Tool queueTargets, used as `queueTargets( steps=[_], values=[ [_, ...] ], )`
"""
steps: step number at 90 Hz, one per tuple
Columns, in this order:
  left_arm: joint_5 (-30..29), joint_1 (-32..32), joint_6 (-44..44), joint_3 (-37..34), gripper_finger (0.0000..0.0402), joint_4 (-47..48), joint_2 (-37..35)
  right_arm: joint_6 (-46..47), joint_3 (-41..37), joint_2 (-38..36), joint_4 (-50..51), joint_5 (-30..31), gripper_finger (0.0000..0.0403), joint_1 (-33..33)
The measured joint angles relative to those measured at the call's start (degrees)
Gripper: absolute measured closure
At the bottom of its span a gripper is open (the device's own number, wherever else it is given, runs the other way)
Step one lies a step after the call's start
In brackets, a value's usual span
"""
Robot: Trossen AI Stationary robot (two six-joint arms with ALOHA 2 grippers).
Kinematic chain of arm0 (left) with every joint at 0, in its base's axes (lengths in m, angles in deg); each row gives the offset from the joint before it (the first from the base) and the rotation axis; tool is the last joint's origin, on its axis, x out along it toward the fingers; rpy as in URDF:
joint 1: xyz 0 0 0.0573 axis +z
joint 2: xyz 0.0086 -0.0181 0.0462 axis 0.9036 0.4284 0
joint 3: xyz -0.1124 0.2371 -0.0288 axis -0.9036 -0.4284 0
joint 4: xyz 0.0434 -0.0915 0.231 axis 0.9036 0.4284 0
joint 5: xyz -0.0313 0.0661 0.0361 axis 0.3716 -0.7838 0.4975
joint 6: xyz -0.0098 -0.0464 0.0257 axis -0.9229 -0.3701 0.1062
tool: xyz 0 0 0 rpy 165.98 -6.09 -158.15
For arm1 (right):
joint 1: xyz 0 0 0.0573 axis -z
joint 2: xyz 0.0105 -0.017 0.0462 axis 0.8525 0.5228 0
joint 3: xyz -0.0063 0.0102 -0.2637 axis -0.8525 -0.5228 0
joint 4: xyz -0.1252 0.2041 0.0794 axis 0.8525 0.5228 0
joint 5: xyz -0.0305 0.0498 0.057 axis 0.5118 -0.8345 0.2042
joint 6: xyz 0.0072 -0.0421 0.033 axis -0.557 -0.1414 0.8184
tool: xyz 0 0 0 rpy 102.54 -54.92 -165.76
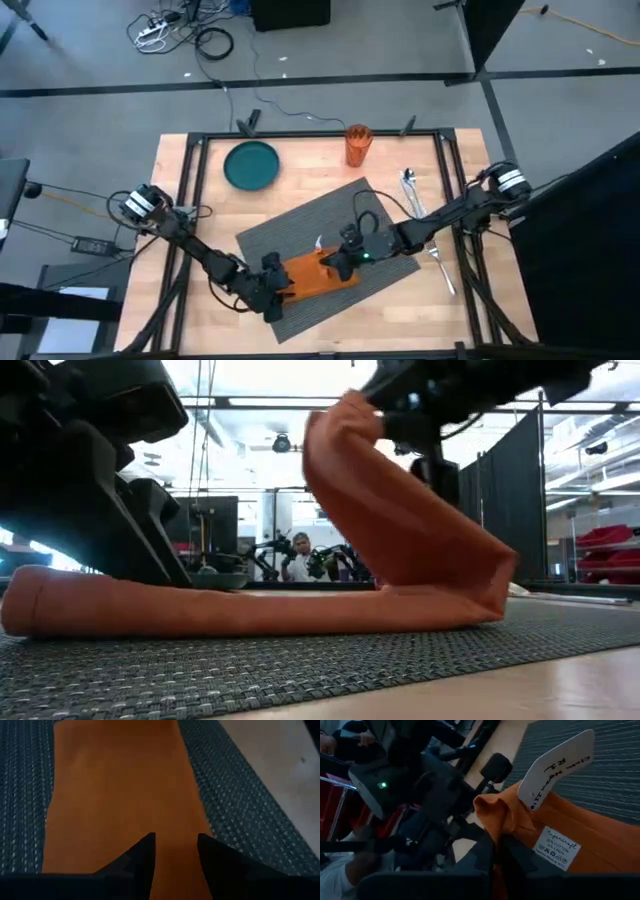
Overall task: Set table place
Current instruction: Fold the orange table napkin
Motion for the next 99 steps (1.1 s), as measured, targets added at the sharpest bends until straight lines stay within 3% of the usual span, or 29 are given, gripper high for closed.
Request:
queueTargets(
  steps=[29, 50, 99],
  values=[
    [-1.30, -0.93, -0.21, 0.03, 0.0270, 6.65, -7.79, -0.25, 7.44, 7.35, 0.04, -0.99, 0.0403, 1.40],
    [-1.27, -2.69, -3.75, 0.00, 0.0270, 18.67, -15.07, 0.55, 11.67, 12.63, -0.11, -4.15, 0.0403, 2.42],
    [-1.33, -2.69, -2.97, -0.02, 0.0270, 20.51, -15.67, 1.20, 13.83, 18.94, -6.78, -6.01, 0.0403, 3.53]
  ],
)
